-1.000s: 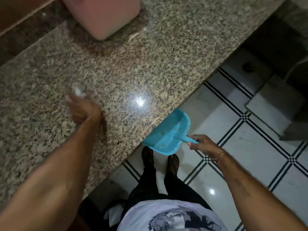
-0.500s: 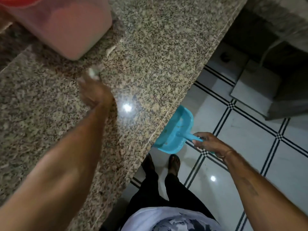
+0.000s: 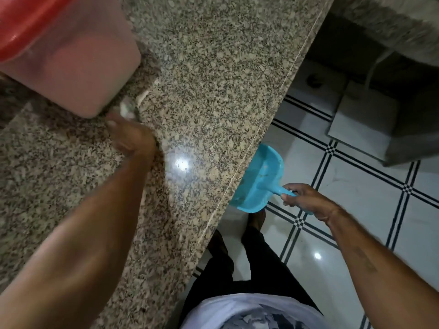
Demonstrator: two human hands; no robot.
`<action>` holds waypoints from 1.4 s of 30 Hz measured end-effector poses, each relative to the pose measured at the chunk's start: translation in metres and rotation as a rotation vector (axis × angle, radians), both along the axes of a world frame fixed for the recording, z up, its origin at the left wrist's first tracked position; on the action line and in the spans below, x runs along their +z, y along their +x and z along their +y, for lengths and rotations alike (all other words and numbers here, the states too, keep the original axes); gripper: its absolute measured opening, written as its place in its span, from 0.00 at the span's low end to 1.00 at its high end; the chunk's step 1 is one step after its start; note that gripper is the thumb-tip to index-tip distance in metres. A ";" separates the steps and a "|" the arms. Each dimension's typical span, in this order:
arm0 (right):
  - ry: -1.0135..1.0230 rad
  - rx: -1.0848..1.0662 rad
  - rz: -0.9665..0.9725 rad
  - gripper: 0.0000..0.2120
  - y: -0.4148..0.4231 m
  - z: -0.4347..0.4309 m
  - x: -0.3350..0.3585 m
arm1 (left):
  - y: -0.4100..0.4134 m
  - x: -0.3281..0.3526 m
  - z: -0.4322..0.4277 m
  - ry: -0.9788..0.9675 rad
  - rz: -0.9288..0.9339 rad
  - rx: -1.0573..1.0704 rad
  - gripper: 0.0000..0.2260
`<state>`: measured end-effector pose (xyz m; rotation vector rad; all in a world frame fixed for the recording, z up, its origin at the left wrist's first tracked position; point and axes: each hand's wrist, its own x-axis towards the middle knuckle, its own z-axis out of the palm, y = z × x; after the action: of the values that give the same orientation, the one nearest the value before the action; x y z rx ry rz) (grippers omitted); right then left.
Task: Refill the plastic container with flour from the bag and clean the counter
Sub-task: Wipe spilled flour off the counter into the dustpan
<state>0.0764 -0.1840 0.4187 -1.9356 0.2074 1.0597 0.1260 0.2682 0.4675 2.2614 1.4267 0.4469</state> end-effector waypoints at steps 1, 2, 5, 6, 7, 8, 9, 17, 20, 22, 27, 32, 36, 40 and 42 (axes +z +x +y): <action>0.002 0.014 0.002 0.04 0.005 -0.002 -0.003 | 0.012 0.001 0.009 -0.033 0.044 0.055 0.20; 0.006 0.025 0.009 0.04 0.010 -0.003 -0.007 | 0.022 0.004 0.008 -0.046 0.093 0.066 0.21; 0.029 0.070 0.032 0.03 0.028 -0.010 -0.013 | 0.041 0.001 -0.030 0.092 0.051 -0.217 0.17; 0.039 0.081 0.041 0.03 0.035 -0.012 -0.013 | 0.041 0.005 -0.049 0.139 0.000 -0.410 0.16; 0.049 0.088 0.047 0.03 0.042 -0.014 -0.013 | 0.041 0.003 -0.063 0.170 -0.026 -0.595 0.14; 0.055 0.096 0.051 0.03 0.050 -0.018 -0.014 | 0.042 0.003 -0.072 0.180 -0.026 -0.693 0.13; 0.060 0.112 0.053 0.03 0.058 -0.022 -0.016 | 0.045 0.001 -0.073 0.194 -0.055 -0.676 0.13; 0.120 0.165 0.055 0.04 0.121 -0.041 -0.027 | 0.110 -0.175 0.099 0.248 -0.017 -0.074 0.31; 0.183 0.173 0.081 0.02 0.139 -0.040 -0.024 | 0.117 -0.050 -0.049 0.202 -0.011 -0.532 0.12; 0.216 0.159 0.098 0.09 0.149 -0.039 -0.022 | 0.121 0.004 -0.115 0.148 -0.079 -0.792 0.17; 0.215 0.180 0.130 0.06 0.169 -0.054 -0.033 | 0.133 -0.014 -0.053 0.162 0.092 -0.257 0.20; 0.185 0.165 0.146 0.09 0.169 -0.066 -0.049 | 0.160 -0.021 -0.062 0.173 0.098 -0.507 0.24; 0.183 0.163 0.150 0.07 0.160 -0.065 -0.053 | 0.134 -0.008 -0.163 0.194 0.126 -0.850 0.20; 0.216 0.123 0.161 0.07 0.152 -0.059 -0.049 | 0.098 -0.010 -0.186 0.043 0.091 -1.130 0.36; 0.238 0.101 0.164 0.07 0.149 -0.057 -0.048 | 0.117 -0.013 -0.166 0.007 0.015 -1.050 0.30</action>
<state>0.2255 -0.2407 0.3712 -1.6613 0.0707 1.2526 0.2426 0.1020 0.4549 2.6141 0.1010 0.0757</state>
